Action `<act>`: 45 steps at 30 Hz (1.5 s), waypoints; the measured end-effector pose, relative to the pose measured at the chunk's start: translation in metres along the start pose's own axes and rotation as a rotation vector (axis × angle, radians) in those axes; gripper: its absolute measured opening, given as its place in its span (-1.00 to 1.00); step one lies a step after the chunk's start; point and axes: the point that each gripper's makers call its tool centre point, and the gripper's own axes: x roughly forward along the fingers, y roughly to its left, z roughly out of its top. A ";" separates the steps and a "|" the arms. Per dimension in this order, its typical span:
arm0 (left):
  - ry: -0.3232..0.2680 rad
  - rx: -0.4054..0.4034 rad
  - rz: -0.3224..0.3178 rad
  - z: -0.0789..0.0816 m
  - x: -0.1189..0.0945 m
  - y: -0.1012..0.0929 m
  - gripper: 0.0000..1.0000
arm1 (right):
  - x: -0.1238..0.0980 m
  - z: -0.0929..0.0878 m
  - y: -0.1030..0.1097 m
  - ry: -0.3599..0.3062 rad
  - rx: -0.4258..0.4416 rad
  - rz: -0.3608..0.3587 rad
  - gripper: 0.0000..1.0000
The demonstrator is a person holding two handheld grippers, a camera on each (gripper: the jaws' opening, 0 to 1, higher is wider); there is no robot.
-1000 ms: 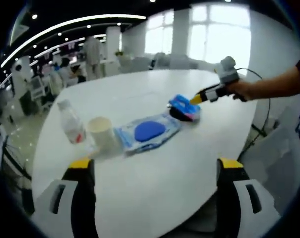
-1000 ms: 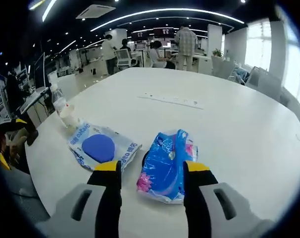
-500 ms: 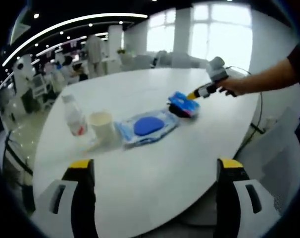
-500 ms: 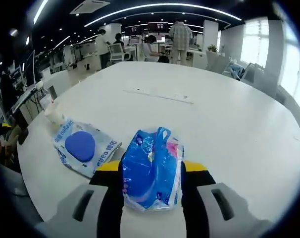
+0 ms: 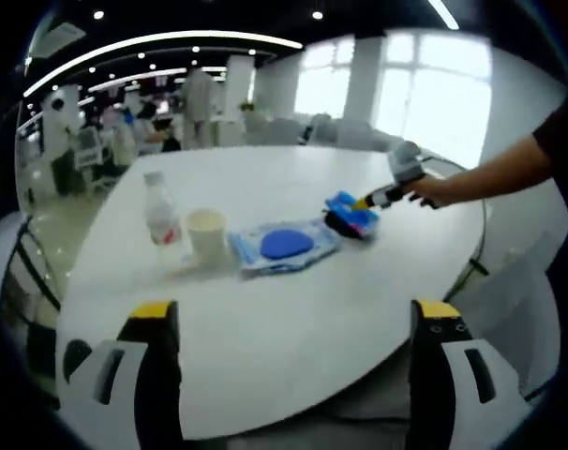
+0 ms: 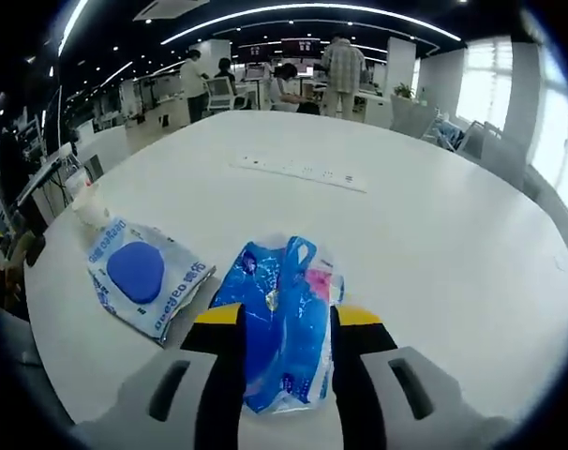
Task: Arrange the tabletop items into an orderly group along one side of the table until the central work area is clear of visible clutter.
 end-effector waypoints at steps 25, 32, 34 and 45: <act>-0.070 0.018 -0.024 0.000 -0.001 0.000 0.97 | 0.010 -0.010 0.002 0.052 -0.007 -0.014 -1.00; -0.067 0.017 -0.024 0.000 -0.001 0.000 0.96 | 0.003 -0.004 0.004 0.042 -0.029 -0.007 -1.00; -0.061 0.024 -0.028 -0.001 -0.001 -0.001 0.96 | 0.001 0.001 0.007 0.031 -0.033 0.000 -1.00; -0.068 0.014 -0.031 0.000 -0.001 -0.002 0.95 | -0.002 0.027 0.036 -0.006 -0.067 0.053 -1.00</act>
